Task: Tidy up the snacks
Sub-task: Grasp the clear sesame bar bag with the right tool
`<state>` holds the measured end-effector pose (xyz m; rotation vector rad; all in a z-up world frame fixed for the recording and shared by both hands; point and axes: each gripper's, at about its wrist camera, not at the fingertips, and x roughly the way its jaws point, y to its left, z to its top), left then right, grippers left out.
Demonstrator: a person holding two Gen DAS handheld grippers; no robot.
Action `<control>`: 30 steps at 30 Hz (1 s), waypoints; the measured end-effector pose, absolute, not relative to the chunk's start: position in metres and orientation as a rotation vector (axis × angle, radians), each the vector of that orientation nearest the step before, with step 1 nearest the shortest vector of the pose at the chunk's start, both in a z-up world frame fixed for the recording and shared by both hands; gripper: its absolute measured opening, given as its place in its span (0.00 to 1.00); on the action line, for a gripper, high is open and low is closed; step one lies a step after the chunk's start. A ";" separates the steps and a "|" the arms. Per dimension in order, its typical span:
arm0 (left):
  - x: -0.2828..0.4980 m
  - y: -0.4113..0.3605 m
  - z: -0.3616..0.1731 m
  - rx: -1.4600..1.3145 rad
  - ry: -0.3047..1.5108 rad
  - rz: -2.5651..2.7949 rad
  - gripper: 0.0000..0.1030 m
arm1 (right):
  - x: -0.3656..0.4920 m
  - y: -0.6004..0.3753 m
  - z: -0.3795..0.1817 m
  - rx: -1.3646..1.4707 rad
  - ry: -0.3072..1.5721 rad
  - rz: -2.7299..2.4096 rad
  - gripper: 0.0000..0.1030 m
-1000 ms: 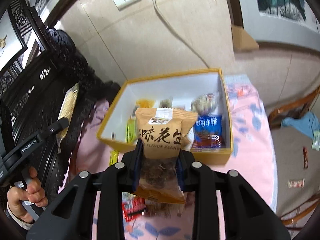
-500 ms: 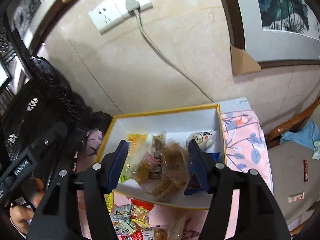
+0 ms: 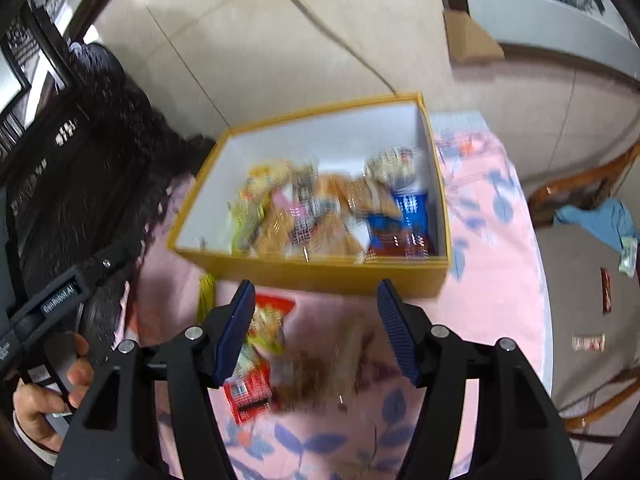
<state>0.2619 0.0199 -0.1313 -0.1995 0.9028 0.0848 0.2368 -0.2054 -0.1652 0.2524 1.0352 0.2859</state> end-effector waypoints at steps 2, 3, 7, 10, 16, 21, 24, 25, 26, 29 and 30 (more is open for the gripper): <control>0.252 0.021 -0.137 -0.195 0.916 0.096 0.97 | 0.228 -0.207 -0.176 0.269 1.069 0.274 0.62; 0.247 0.022 -0.140 -0.197 0.922 0.099 0.97 | 0.225 -0.207 -0.180 0.275 1.084 0.268 0.62; 0.234 0.024 -0.147 -0.200 0.942 0.108 0.97 | 0.214 -0.205 -0.198 0.285 1.129 0.249 0.62; 0.225 0.026 -0.152 -0.195 0.952 0.115 0.97 | 0.209 -0.203 -0.207 0.280 1.154 0.237 0.62; 0.196 0.040 -0.171 -0.207 0.999 0.146 0.97 | 0.201 -0.204 -0.229 0.270 1.206 0.200 0.62; 0.171 0.060 -0.188 -0.264 1.046 0.183 0.97 | 0.202 -0.203 -0.244 0.276 1.237 0.182 0.62; 0.164 0.067 -0.193 -0.269 1.055 0.191 0.97 | 0.206 -0.199 -0.252 0.266 1.235 0.168 0.62; 0.162 0.069 -0.194 -0.268 1.062 0.196 0.97 | 0.208 -0.198 -0.255 0.264 1.233 0.165 0.62; 0.161 0.070 -0.195 -0.269 1.067 0.200 0.97 | 0.211 -0.197 -0.257 0.266 1.233 0.163 0.62; 0.158 0.075 -0.198 -0.282 1.081 0.209 0.97 | 0.223 -0.194 -0.267 0.309 1.227 0.162 0.62; 0.156 0.076 -0.199 -0.287 1.084 0.211 0.97 | 0.227 -0.193 -0.270 0.306 1.217 0.152 0.62</control>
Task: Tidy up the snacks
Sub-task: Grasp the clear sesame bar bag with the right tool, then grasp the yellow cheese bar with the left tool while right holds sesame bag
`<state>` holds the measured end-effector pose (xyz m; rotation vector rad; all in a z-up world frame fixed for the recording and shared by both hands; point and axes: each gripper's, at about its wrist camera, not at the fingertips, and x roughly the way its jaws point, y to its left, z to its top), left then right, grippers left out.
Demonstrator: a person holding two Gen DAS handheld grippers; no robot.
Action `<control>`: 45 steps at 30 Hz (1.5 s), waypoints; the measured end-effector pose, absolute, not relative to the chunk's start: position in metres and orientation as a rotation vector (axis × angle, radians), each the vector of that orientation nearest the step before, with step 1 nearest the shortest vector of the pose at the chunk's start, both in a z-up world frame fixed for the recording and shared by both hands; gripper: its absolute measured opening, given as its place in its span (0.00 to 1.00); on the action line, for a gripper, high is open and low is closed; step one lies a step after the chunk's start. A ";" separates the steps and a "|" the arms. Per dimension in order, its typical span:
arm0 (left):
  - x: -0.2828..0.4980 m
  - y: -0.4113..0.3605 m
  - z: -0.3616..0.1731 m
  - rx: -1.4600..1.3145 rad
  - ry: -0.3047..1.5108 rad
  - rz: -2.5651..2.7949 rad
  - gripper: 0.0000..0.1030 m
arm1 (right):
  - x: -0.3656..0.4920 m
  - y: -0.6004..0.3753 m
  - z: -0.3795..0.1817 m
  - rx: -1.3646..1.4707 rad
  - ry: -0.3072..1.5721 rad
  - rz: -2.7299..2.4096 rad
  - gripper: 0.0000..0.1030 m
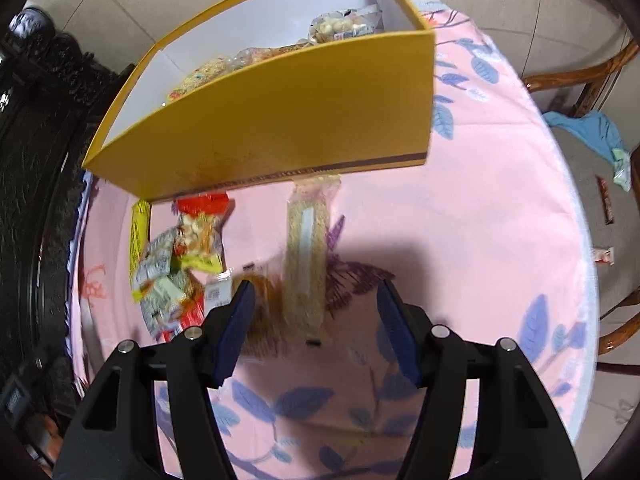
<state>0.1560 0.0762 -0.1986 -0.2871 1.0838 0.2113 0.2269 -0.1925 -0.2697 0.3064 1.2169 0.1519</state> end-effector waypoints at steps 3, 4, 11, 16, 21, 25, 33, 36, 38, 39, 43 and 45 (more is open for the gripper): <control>0.154 0.079 -0.199 -0.290 1.087 0.216 0.97 | 0.240 -0.183 -0.276 0.250 1.199 0.128 0.62; 0.154 0.079 -0.200 -0.291 1.088 0.218 0.97 | 0.243 -0.180 -0.279 0.237 1.198 0.126 0.62; 0.152 0.088 -0.204 -0.299 1.101 0.239 0.97 | 0.259 -0.162 -0.297 0.170 1.206 0.102 0.62; 0.151 0.094 -0.207 -0.303 1.114 0.258 0.97 | 0.262 -0.156 -0.308 0.119 1.214 0.094 0.50; 0.148 0.098 -0.208 -0.308 1.110 0.273 0.97 | 0.258 -0.150 -0.309 0.013 1.175 0.075 0.35; 0.150 0.096 -0.213 -0.303 1.126 0.269 0.97 | 0.249 -0.151 -0.309 -0.046 1.136 0.110 0.29; 0.173 0.088 -0.222 -0.253 1.138 0.244 0.97 | 0.235 -0.193 -0.307 0.149 1.189 0.140 0.29; 0.192 0.095 -0.227 -0.265 1.140 0.255 0.97 | 0.231 -0.207 -0.308 0.195 1.202 0.141 0.29; 0.205 0.101 -0.230 -0.284 1.141 0.265 0.97 | 0.230 -0.208 -0.308 0.198 1.196 0.147 0.29; 0.213 0.103 -0.232 -0.294 1.136 0.268 0.97 | 0.229 -0.210 -0.308 0.183 1.192 0.153 0.29; 0.235 0.105 -0.237 -0.294 1.124 0.269 0.97 | 0.222 -0.209 -0.308 0.162 1.178 0.161 0.29; 0.246 0.104 -0.242 -0.281 1.129 0.270 0.97 | 0.210 -0.209 -0.308 0.147 1.169 0.168 0.29</control>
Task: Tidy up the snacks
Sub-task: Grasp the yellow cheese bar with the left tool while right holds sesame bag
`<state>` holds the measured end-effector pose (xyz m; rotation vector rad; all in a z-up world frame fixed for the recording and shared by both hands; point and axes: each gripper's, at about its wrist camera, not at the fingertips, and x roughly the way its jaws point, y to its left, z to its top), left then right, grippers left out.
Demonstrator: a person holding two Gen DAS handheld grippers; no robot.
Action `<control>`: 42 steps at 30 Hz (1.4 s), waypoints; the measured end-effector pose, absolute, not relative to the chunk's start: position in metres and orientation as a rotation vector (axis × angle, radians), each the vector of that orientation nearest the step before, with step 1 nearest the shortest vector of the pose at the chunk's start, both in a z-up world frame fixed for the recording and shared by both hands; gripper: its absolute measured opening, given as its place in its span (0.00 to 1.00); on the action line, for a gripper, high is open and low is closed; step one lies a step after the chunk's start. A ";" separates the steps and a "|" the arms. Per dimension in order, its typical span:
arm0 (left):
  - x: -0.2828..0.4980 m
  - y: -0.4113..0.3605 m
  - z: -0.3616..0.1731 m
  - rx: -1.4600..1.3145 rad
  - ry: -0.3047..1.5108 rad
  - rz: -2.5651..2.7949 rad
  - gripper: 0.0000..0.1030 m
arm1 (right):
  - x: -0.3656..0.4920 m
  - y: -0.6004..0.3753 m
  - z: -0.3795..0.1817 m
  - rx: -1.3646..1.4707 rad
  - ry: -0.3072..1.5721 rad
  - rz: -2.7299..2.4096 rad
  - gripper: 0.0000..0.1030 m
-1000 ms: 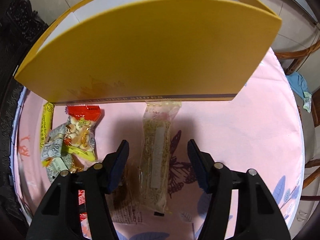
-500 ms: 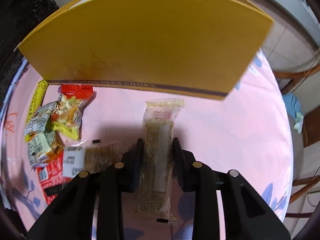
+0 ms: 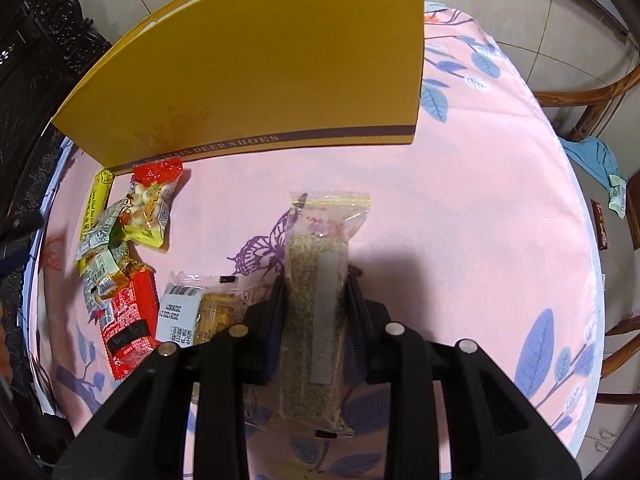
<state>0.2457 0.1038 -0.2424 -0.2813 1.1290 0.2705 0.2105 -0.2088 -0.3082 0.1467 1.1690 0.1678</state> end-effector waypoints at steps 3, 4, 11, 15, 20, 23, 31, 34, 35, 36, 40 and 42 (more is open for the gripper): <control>0.262 0.101 -0.251 -0.268 1.141 0.263 0.97 | 0.213 -0.202 -0.310 0.149 1.163 0.171 0.29; 0.267 0.101 -0.254 -0.263 1.140 0.264 0.97 | 0.215 -0.193 -0.314 0.160 1.164 0.172 0.29; 0.300 0.101 -0.279 -0.229 1.169 0.287 0.82 | 0.211 -0.205 -0.310 0.167 1.165 0.189 0.29; 0.309 0.097 -0.295 -0.238 1.219 0.260 0.62 | 0.211 -0.209 -0.309 0.175 1.167 0.192 0.29; 0.310 0.088 -0.302 -0.191 1.229 0.258 0.56 | 0.208 -0.213 -0.306 0.177 1.159 0.196 0.29; 0.310 0.085 -0.302 -0.174 1.215 0.252 0.50 | 0.208 -0.213 -0.306 0.179 1.163 0.193 0.29; 0.310 0.071 -0.296 -0.139 1.209 0.219 0.21 | 0.209 -0.216 -0.303 0.209 1.167 0.183 0.29; 0.306 0.073 -0.292 -0.148 1.203 0.218 0.21 | 0.205 -0.218 -0.295 0.206 1.157 0.184 0.29; 0.304 0.073 -0.289 -0.146 1.199 0.217 0.21 | 0.204 -0.218 -0.292 0.204 1.154 0.184 0.29; 0.302 0.072 -0.286 -0.145 1.193 0.213 0.21 | 0.202 -0.219 -0.289 0.202 1.150 0.184 0.29; 0.291 0.072 -0.272 -0.146 1.163 0.207 0.21 | 0.195 -0.222 -0.278 0.202 1.133 0.176 0.29; 0.284 0.074 -0.265 -0.164 1.148 0.200 0.21 | 0.190 -0.223 -0.271 0.197 1.119 0.175 0.29</control>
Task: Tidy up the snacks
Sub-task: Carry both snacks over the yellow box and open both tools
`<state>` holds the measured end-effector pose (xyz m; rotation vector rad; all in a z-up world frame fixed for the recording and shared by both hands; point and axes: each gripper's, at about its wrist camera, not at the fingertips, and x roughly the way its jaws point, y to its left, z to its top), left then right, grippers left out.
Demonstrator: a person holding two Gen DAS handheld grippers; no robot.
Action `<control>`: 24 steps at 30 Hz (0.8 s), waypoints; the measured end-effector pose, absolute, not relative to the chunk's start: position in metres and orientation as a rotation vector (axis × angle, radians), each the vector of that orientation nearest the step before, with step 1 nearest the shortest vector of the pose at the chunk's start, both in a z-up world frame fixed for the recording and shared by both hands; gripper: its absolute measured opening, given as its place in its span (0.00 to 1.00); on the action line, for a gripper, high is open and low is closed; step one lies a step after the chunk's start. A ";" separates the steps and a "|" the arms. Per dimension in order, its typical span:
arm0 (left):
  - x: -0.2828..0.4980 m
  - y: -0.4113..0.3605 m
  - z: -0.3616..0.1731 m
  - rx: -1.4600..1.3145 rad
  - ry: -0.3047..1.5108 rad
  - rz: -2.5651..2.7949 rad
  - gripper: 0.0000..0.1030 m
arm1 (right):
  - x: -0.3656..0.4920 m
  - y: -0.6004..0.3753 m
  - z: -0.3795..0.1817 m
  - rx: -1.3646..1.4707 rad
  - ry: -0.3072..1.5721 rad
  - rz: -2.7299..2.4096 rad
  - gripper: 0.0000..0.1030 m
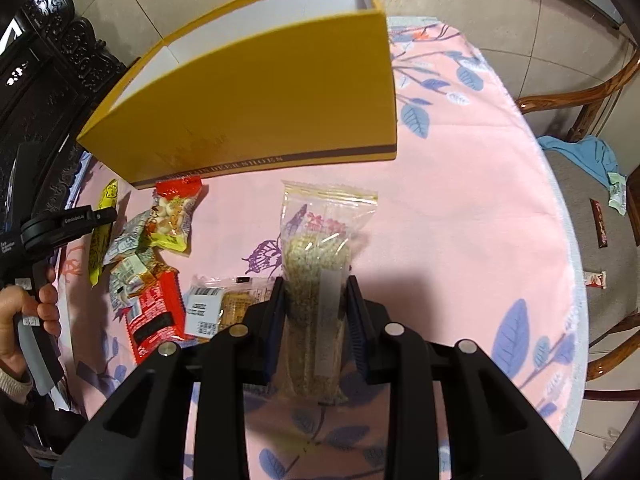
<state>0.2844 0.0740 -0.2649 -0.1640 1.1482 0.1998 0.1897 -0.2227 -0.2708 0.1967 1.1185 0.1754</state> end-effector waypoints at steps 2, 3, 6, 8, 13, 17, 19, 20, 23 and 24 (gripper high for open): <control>0.271 0.076 -0.255 -0.189 1.126 0.195 0.21 | 0.184 -0.225 -0.263 0.200 1.101 0.177 0.29; 0.265 0.076 -0.249 -0.203 1.117 0.194 0.21 | 0.182 -0.226 -0.259 0.200 1.091 0.178 0.29; 0.245 0.081 -0.229 -0.257 1.079 0.187 0.21 | 0.174 -0.229 -0.245 0.214 1.061 0.180 0.29; 0.235 0.082 -0.215 -0.272 1.051 0.174 0.21 | 0.171 -0.230 -0.236 0.228 1.035 0.185 0.29; 0.221 0.084 -0.169 -0.288 0.951 0.131 0.21 | 0.172 -0.231 -0.205 0.254 0.952 0.211 0.29; 0.222 0.081 -0.137 -0.298 0.877 0.097 0.21 | 0.178 -0.234 -0.175 0.287 0.871 0.238 0.29; 0.224 0.077 -0.126 -0.293 0.849 0.081 0.21 | 0.182 -0.234 -0.161 0.292 0.833 0.246 0.29; 0.226 0.073 -0.119 -0.289 0.832 0.070 0.21 | 0.184 -0.234 -0.151 0.293 0.807 0.254 0.29; 0.232 0.065 -0.107 -0.281 0.803 0.041 0.21 | 0.192 -0.234 -0.135 0.301 0.769 0.266 0.29; 0.234 0.065 -0.104 -0.281 0.796 0.031 0.21 | 0.195 -0.234 -0.130 0.306 0.758 0.274 0.29</control>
